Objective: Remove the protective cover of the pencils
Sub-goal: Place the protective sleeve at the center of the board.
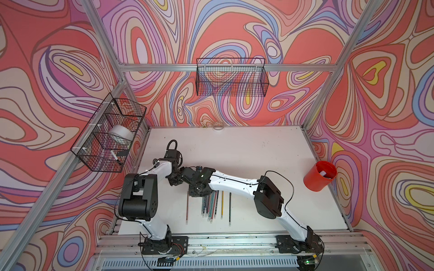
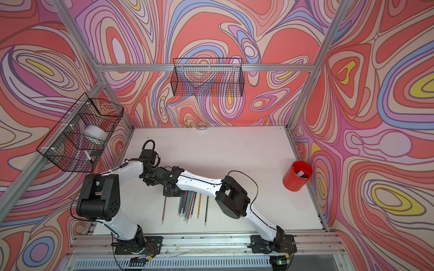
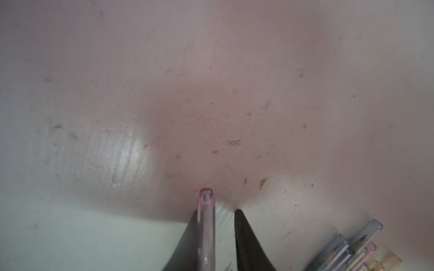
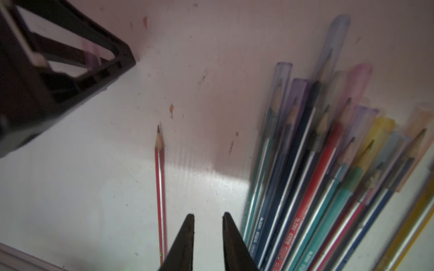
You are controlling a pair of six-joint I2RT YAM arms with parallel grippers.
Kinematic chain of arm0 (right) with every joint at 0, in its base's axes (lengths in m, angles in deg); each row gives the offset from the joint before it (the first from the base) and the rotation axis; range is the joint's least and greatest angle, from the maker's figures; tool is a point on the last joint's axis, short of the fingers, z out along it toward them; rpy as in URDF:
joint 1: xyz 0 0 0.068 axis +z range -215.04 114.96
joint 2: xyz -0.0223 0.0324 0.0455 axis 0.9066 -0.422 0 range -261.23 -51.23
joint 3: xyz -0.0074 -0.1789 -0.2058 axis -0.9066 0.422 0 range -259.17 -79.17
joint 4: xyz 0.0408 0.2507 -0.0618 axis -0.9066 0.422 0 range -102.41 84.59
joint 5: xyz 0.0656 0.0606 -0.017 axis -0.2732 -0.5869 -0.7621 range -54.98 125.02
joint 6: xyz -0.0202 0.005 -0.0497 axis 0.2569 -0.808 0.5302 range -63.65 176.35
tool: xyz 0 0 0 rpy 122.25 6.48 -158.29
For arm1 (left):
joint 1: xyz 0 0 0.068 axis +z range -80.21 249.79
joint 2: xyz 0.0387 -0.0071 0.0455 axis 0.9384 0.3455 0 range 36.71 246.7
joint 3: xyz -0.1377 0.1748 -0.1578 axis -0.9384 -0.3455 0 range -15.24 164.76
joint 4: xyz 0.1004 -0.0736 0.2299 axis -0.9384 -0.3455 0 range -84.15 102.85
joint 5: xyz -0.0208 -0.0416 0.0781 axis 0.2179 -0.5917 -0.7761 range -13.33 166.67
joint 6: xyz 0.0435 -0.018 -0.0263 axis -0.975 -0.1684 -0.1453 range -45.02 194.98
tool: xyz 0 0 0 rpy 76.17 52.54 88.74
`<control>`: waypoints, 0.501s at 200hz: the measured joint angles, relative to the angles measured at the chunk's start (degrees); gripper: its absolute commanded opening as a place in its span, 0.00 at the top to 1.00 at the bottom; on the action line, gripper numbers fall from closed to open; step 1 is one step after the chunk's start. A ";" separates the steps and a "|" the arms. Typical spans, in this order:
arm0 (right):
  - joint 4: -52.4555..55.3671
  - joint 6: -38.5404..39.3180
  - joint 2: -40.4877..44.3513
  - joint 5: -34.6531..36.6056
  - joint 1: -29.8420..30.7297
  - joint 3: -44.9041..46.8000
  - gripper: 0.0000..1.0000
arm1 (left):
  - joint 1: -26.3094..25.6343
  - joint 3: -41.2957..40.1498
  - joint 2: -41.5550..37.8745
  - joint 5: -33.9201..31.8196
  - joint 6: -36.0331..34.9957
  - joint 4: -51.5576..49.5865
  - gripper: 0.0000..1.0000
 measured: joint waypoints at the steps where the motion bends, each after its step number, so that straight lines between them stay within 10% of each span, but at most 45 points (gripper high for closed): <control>1: 0.02 -0.02 -0.04 0.00 0.00 0.00 0.78 | 0.00 0.00 0.00 0.00 0.00 0.00 0.73; 50: 1.05 -1.11 -0.66 -0.33 -0.92 0.07 0.79 | -1.14 -0.83 -0.61 0.09 -0.46 0.85 0.75; 100: 0.66 -1.53 -0.79 -1.07 -1.86 0.48 0.80 | -2.93 -1.01 -0.98 0.26 -0.92 1.64 0.54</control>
